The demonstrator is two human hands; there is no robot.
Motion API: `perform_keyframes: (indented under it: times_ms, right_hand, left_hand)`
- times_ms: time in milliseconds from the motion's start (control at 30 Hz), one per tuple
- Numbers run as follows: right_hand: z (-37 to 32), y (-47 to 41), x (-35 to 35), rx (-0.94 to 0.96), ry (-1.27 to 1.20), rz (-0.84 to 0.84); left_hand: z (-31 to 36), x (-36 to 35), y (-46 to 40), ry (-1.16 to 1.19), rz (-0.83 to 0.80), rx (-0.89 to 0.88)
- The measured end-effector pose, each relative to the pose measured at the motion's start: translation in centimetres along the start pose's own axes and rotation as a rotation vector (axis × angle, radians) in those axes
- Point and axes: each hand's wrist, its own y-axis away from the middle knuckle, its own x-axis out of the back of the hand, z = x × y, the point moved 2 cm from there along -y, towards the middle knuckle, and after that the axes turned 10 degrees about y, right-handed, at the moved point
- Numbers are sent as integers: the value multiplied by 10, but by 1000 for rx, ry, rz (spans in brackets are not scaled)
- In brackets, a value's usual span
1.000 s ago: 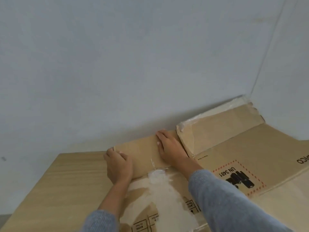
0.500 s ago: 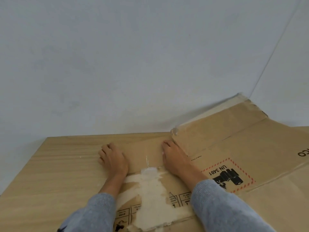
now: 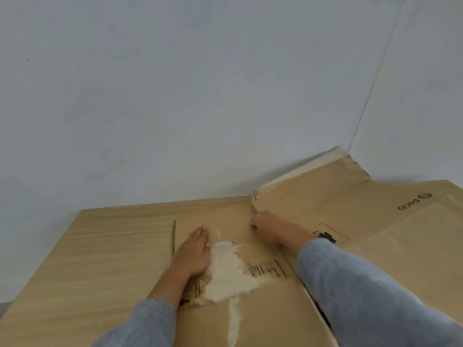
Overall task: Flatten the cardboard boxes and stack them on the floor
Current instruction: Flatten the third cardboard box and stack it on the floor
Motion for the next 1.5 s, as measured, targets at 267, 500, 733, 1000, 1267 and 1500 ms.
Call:
perform_keyframes:
  times_ms: [267, 500, 733, 1000, 1267, 1500]
  right_hand:
    - [19, 81, 0, -137, 104, 82]
    - [15, 71, 9, -205, 65, 140]
    - [13, 71, 13, -203, 63, 168]
    - [21, 94, 22, -199, 26, 200]
    - [47, 142, -9, -130, 41, 57]
    - [37, 161, -75, -118, -122, 94]
  left_hand:
    - [10, 8, -24, 38, 55, -29]
    - [16, 31, -11, 52, 422, 55]
    - [2, 35, 63, 171, 427, 556]
    - [12, 13, 84, 260, 467, 414]
    - [22, 14, 115, -6, 534, 247]
    - [-4, -20, 114, 69, 559, 295]
